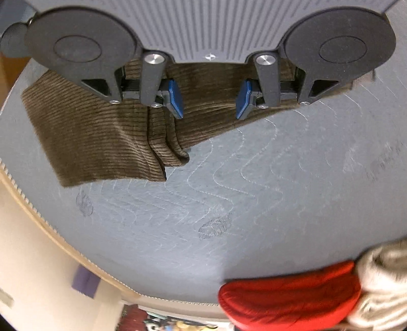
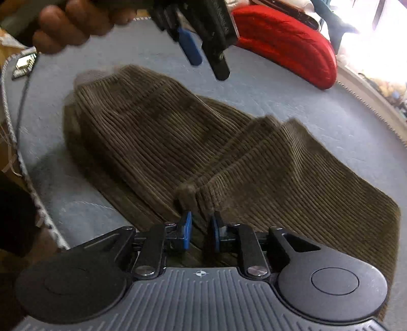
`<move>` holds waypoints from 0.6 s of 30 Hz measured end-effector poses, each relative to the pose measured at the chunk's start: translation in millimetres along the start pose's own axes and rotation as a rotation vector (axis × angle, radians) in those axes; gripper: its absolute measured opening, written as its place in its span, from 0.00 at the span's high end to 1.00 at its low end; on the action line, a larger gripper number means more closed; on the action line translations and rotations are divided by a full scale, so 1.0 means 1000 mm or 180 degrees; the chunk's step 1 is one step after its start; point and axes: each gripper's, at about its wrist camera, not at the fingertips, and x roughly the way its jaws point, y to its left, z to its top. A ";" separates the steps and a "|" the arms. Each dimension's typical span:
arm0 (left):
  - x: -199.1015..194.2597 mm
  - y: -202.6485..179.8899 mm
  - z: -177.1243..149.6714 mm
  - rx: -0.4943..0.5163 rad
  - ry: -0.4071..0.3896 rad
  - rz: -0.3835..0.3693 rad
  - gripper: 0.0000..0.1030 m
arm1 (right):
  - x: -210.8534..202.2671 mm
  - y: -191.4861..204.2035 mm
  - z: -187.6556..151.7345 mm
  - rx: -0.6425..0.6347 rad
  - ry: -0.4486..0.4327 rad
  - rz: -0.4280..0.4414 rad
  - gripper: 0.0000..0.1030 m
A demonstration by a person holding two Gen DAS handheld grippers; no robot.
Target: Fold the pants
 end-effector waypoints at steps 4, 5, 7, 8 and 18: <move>0.011 0.001 0.003 -0.0217 0.0097 -0.0188 0.51 | -0.016 -0.010 0.007 -0.0028 -0.0233 0.0115 0.76; 0.015 0.000 0.003 -0.0220 0.0119 -0.0187 0.51 | -0.018 -0.013 0.010 -0.0027 -0.0282 0.0077 0.74; 0.021 -0.008 0.003 -0.0174 0.0133 -0.0132 0.51 | -0.015 -0.020 0.010 0.0034 -0.0310 -0.0032 0.60; 0.022 -0.011 0.003 -0.0150 0.0130 -0.0110 0.51 | -0.012 -0.023 0.013 0.0085 -0.0286 -0.0086 0.57; 0.031 -0.022 0.003 -0.0142 0.0174 -0.0124 0.51 | 0.026 -0.024 0.015 0.0162 0.0050 0.0177 0.81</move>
